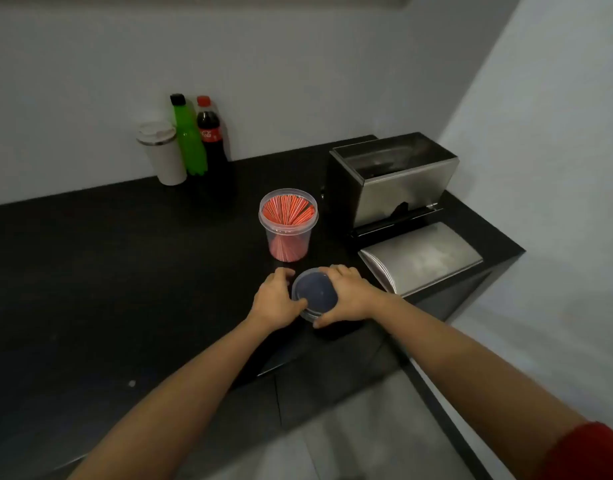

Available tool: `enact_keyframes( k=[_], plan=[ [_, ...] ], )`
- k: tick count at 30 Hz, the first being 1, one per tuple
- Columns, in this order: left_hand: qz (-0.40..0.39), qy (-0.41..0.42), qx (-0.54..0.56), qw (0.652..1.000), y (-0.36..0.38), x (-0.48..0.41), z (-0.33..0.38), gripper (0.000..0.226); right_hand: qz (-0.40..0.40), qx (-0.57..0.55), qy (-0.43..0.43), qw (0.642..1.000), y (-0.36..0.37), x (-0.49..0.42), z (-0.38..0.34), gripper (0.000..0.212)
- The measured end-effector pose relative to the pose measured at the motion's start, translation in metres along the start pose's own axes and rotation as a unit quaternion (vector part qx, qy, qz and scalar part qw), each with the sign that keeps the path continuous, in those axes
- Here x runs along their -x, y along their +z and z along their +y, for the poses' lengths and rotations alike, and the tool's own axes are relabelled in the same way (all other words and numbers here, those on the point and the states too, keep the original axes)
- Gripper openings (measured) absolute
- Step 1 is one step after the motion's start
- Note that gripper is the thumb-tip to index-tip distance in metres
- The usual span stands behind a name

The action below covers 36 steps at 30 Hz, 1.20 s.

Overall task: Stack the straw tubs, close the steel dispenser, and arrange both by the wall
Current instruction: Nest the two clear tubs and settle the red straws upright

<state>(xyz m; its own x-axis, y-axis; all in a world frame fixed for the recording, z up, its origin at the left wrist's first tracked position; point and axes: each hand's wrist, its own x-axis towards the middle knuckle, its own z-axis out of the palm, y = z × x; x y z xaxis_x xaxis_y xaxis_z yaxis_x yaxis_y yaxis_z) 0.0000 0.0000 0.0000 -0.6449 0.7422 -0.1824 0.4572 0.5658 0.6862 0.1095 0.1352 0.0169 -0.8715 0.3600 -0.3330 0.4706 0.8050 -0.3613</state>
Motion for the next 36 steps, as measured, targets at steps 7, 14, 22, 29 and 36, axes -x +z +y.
enact_keyframes(
  k=[7, 14, 22, 29, 36],
  plan=[
    [0.008, -0.028, 0.063, 0.998, 0.006, 0.005, 0.007, 0.064, 0.032, 0.017, 0.003, 0.999, 0.013, 0.0, 0.001, 0.12],
    [-0.005, -0.044, 0.13, 0.991, 0.0, 0.003, 0.013, 0.055, 0.066, -0.012, -0.029, 0.997, -0.002, 0.006, 0.009, 0.116],
    [-0.031, -0.042, 0.279, 0.959, -0.016, -0.002, 0.031, 0.033, 0.104, -0.056, -0.101, 0.988, -0.046, 0.013, 0.011, 0.117],
    [0.028, -0.012, 0.362, 0.932, -0.031, -0.01, 0.061, 0.027, 0.147, -0.099, -0.146, 0.973, -0.081, 0.011, 0.018, 0.126],
    [0.165, 0.001, 0.294, 0.941, -0.056, -0.024, 0.07, 0.033, 0.166, -0.222, -0.14, 0.95, -0.1, -0.015, 0.001, 0.107]
  ],
)
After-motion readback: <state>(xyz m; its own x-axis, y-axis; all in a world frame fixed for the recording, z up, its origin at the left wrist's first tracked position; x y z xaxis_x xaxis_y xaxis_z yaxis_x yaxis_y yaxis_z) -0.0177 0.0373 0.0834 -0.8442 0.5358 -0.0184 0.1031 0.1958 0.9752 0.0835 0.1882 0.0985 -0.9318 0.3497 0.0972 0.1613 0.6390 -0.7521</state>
